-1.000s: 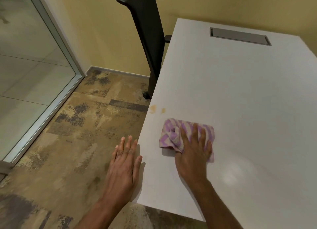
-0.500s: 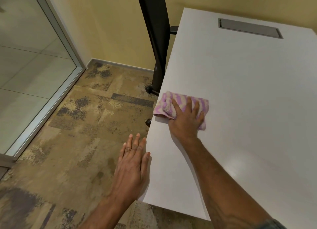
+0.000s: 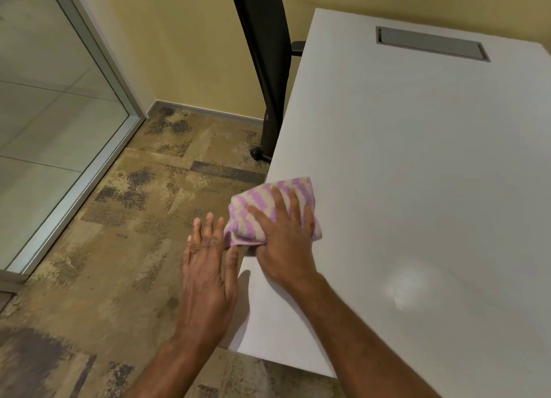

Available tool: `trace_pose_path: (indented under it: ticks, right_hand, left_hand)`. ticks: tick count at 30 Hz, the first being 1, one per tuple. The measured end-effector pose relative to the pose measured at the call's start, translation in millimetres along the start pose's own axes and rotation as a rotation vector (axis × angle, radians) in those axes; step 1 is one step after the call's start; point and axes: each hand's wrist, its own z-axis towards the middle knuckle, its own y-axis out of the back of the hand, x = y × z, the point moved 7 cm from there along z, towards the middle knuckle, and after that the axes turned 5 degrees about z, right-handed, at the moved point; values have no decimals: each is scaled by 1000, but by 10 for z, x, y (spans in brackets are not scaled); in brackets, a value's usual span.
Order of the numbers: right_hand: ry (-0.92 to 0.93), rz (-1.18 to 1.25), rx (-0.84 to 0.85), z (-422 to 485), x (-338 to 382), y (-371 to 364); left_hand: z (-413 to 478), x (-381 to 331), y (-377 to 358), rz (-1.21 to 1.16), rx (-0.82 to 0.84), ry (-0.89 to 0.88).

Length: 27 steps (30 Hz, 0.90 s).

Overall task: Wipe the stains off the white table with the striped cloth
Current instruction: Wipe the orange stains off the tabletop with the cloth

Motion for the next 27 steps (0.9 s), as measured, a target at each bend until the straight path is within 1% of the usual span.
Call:
trace_pose_path:
  ticks: [6,10,12,14,19,23,27]
  right_hand:
    - [22,-22,-24,-708,251,-76]
    - [46,-84,37,-1078,332,-76]
    - [63,-132,68,-1230,340,-37]
    - [68,-170,92,-1380,328,15]
    - [59,-174,97,-1717,228,163]
    - [-16,-151,79,-1945,-6,302]
    - [-134,-113,-59,-2204,-350,503]
  left_hand:
    - [7,-48,29,7,31,6]
    - [-2,-19,69,-12,17,38]
    - [-11,-14,54,1,36,43]
    - [-31,-28,15,12,64,36]
    - [-96,-192,-118,71,104,-16]
    - [-153,-322,-181,110,123,-64]
    - [-189,-441,-221,108,119,-94]
